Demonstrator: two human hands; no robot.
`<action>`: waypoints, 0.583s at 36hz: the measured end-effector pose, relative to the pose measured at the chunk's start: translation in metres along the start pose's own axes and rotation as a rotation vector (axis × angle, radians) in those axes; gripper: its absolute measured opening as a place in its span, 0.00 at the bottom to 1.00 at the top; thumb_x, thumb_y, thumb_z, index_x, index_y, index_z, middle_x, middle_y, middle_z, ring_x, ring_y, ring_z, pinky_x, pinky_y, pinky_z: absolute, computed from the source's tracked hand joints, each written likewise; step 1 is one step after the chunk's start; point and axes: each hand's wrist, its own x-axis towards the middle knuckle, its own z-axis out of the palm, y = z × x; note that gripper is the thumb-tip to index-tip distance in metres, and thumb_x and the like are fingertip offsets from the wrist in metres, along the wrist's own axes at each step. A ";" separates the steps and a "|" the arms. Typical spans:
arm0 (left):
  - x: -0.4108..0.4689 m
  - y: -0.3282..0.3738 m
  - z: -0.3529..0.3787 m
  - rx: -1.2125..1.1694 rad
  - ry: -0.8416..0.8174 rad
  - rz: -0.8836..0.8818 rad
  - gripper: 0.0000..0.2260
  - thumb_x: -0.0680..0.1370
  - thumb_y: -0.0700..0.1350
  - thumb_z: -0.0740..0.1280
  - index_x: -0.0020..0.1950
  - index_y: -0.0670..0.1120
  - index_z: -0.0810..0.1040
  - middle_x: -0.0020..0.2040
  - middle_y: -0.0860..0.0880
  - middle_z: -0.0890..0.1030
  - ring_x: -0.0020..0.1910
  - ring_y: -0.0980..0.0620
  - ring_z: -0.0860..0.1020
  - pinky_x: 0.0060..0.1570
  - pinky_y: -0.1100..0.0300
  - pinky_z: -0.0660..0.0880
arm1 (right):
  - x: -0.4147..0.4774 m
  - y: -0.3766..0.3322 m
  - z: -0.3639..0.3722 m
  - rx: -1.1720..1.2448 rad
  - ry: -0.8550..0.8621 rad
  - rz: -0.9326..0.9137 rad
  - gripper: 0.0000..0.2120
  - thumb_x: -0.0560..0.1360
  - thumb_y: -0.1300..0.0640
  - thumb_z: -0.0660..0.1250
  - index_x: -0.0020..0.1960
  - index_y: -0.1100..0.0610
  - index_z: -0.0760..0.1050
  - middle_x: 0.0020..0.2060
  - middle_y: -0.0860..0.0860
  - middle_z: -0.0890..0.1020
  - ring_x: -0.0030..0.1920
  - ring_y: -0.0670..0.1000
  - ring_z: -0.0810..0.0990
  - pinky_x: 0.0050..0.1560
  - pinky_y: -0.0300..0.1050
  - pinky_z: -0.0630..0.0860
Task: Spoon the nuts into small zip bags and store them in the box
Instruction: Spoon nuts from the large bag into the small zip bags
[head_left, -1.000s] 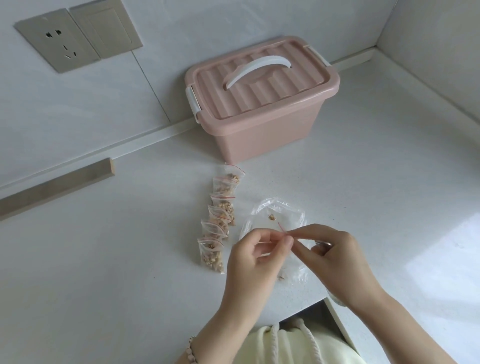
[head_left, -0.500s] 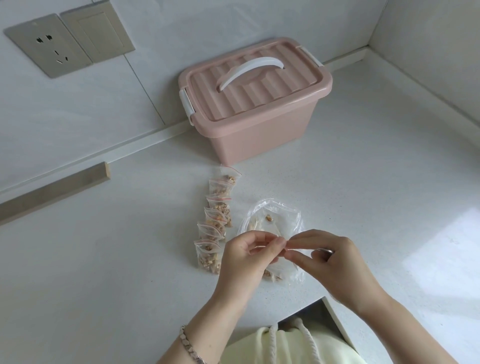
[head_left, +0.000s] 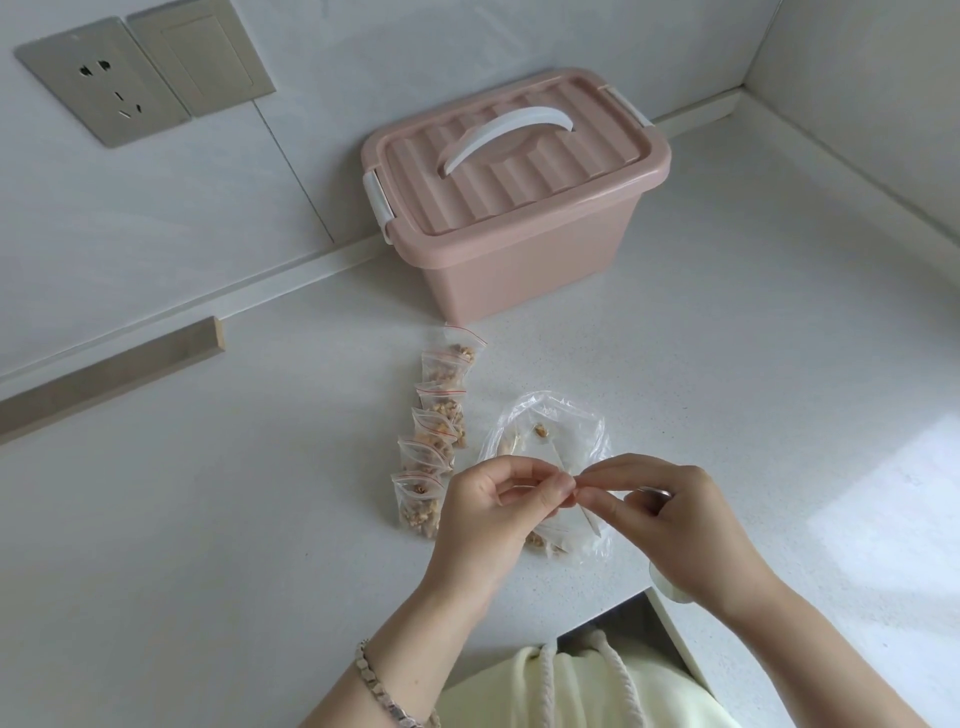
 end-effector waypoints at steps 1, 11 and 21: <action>0.000 0.000 0.000 -0.002 0.000 -0.002 0.02 0.62 0.47 0.72 0.33 0.51 0.83 0.33 0.49 0.83 0.34 0.55 0.81 0.40 0.65 0.77 | 0.000 0.000 0.000 0.004 0.003 0.002 0.05 0.69 0.62 0.71 0.39 0.53 0.84 0.39 0.50 0.84 0.24 0.38 0.73 0.28 0.29 0.63; 0.000 -0.004 0.004 0.129 0.095 -0.018 0.07 0.70 0.36 0.72 0.35 0.47 0.81 0.31 0.50 0.82 0.33 0.56 0.79 0.38 0.64 0.76 | -0.002 0.003 0.007 -0.134 0.037 0.014 0.10 0.70 0.66 0.71 0.41 0.51 0.83 0.40 0.44 0.83 0.27 0.36 0.74 0.30 0.26 0.65; 0.000 -0.014 0.005 0.076 0.119 -0.066 0.05 0.70 0.36 0.72 0.38 0.45 0.84 0.36 0.44 0.84 0.36 0.49 0.82 0.46 0.54 0.79 | -0.001 0.019 0.014 -0.316 0.097 0.082 0.08 0.68 0.58 0.74 0.42 0.45 0.82 0.40 0.37 0.83 0.44 0.35 0.78 0.43 0.26 0.70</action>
